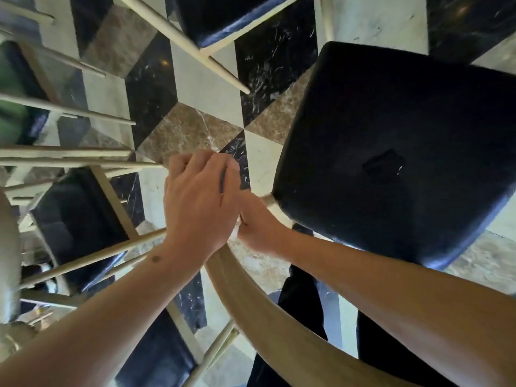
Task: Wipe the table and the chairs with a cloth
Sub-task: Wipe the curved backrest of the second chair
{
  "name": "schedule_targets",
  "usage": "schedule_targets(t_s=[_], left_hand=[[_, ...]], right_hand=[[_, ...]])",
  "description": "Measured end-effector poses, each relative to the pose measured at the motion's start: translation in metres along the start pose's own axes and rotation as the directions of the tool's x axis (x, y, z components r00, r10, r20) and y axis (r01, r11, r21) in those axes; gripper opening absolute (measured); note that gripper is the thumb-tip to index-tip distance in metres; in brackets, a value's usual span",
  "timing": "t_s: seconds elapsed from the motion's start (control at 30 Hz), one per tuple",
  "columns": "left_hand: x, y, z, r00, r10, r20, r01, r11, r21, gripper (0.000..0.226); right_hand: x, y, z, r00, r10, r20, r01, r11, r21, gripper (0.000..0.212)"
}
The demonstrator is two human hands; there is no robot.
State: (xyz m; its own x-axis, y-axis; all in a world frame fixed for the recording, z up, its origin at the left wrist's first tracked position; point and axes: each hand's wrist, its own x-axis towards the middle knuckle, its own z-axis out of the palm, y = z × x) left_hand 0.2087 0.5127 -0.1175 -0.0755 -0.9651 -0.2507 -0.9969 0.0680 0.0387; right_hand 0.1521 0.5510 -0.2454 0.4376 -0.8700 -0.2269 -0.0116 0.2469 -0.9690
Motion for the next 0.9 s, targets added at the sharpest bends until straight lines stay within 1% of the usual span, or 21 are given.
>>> schedule_targets(t_s=[0.03, 0.1, 0.17, 0.2, 0.23, 0.27, 0.3, 0.33, 0.4, 0.43, 0.47, 0.53, 0.6, 0.63, 0.67, 0.7, 0.77, 0.8, 0.83, 0.9], left_hand=[[-0.001, 0.001, -0.001, 1.000, 0.002, 0.005, -0.002, 1.000, -0.008, 0.034], [-0.001, 0.001, -0.001, 1.000, 0.010, -0.001, -0.010, 1.000, -0.023, 0.038], [0.002, -0.001, 0.000, 0.999, 0.020, -0.037, -0.022, 0.999, -0.048, 0.039], [0.004, -0.002, 0.001, 0.998, 0.038, -0.052, -0.041, 0.998, -0.057, 0.039], [0.005, -0.004, 0.003, 0.996, 0.058, -0.062, -0.061, 0.996, -0.059, 0.038], [0.006, -0.005, 0.004, 0.995, 0.071, -0.069, -0.075, 0.996, -0.057, 0.037], [0.006, -0.006, 0.005, 0.995, 0.071, -0.069, -0.075, 0.996, -0.056, 0.037], [0.005, -0.006, 0.007, 0.996, 0.066, -0.065, -0.069, 0.996, -0.051, 0.037], [0.004, -0.004, 0.009, 0.997, 0.049, -0.060, -0.052, 0.998, -0.047, 0.036], [0.004, -0.004, 0.008, 0.998, 0.041, -0.047, -0.043, 0.998, -0.040, 0.036], [0.003, -0.004, 0.006, 0.999, 0.031, -0.027, -0.032, 0.999, -0.030, 0.037], [0.003, -0.002, 0.002, 0.999, 0.029, 0.012, -0.029, 0.999, -0.015, 0.039], [0.002, 0.001, -0.001, 1.000, 0.014, 0.019, -0.014, 1.000, -0.028, 0.038], [0.001, 0.003, -0.003, 1.000, 0.004, 0.014, -0.003, 0.999, -0.045, 0.037], [0.000, 0.005, -0.006, 1.000, -0.002, 0.000, 0.002, 0.998, -0.062, 0.035], [-0.001, 0.007, -0.007, 1.000, -0.002, -0.020, 0.000, 0.997, -0.082, 0.034], [-0.002, 0.007, -0.005, 0.999, -0.001, -0.051, -0.005, 0.994, -0.112, 0.034], [0.000, 0.006, -0.005, 0.998, 0.003, -0.057, -0.009, 0.993, -0.115, 0.035], [0.000, 0.001, -0.001, 0.998, 0.009, -0.059, -0.015, 0.994, -0.106, 0.035], [0.004, -0.003, 0.002, 0.997, 0.056, -0.046, -0.059, 0.995, -0.077, 0.037]], right_hand=[[-0.004, -0.006, 0.000, 0.998, -0.055, 0.002, 0.055, 0.998, 0.013, 0.033], [-0.012, -0.007, 0.001, 0.986, -0.158, -0.049, 0.159, 0.987, 0.005, 0.034], [-0.011, 0.008, 0.004, 0.967, -0.239, -0.091, 0.239, 0.971, -0.012, 0.041], [-0.009, 0.023, 0.005, 0.965, -0.238, -0.109, 0.236, 0.971, -0.032, 0.046], [-0.005, 0.042, 0.004, 0.972, -0.191, -0.139, 0.186, 0.981, -0.049, 0.056], [-0.001, 0.061, -0.001, 0.981, -0.111, -0.158, 0.103, 0.993, -0.055, 0.069], [0.002, 0.080, -0.007, 0.989, -0.010, -0.150, 0.003, 0.999, -0.050, 0.076], [0.005, 0.095, -0.012, 0.989, 0.058, -0.135, -0.068, 0.995, -0.072, 0.074], [0.010, 0.102, -0.017, 0.984, 0.083, -0.156, -0.106, 0.983, -0.148, 0.052], [0.012, 0.096, -0.014, 0.980, 0.085, -0.183, -0.107, 0.988, -0.115, 0.039], [0.013, 0.083, -0.009, 0.976, 0.077, -0.205, -0.095, 0.992, -0.082, 0.032], [0.006, 0.052, 0.002, 0.972, 0.028, -0.234, -0.042, 0.998, -0.053, 0.033], [-0.002, 0.020, 0.007, 0.986, -0.046, -0.163, 0.058, 0.996, 0.069, 0.035], [-0.005, 0.005, 0.007, 0.987, -0.110, -0.115, 0.126, 0.981, 0.144, 0.034], [-0.008, -0.004, 0.009, 0.981, -0.176, -0.077, 0.187, 0.967, 0.175, 0.034], [-0.008, -0.010, 0.008, 0.969, -0.240, -0.050, 0.245, 0.952, 0.181, 0.036], [-0.005, -0.003, 0.004, 0.952, -0.305, -0.034, 0.307, 0.944, 0.118, 0.043], [-0.001, 0.007, 0.000, 0.949, -0.315, -0.020, 0.315, 0.946, 0.075, 0.044], [0.002, 0.024, -0.001, 0.961, -0.276, 0.002, 0.276, 0.961, 0.036, 0.043], [0.008, 0.047, -0.014, 0.993, -0.112, -0.024, 0.110, 0.992, -0.053, 0.044]])
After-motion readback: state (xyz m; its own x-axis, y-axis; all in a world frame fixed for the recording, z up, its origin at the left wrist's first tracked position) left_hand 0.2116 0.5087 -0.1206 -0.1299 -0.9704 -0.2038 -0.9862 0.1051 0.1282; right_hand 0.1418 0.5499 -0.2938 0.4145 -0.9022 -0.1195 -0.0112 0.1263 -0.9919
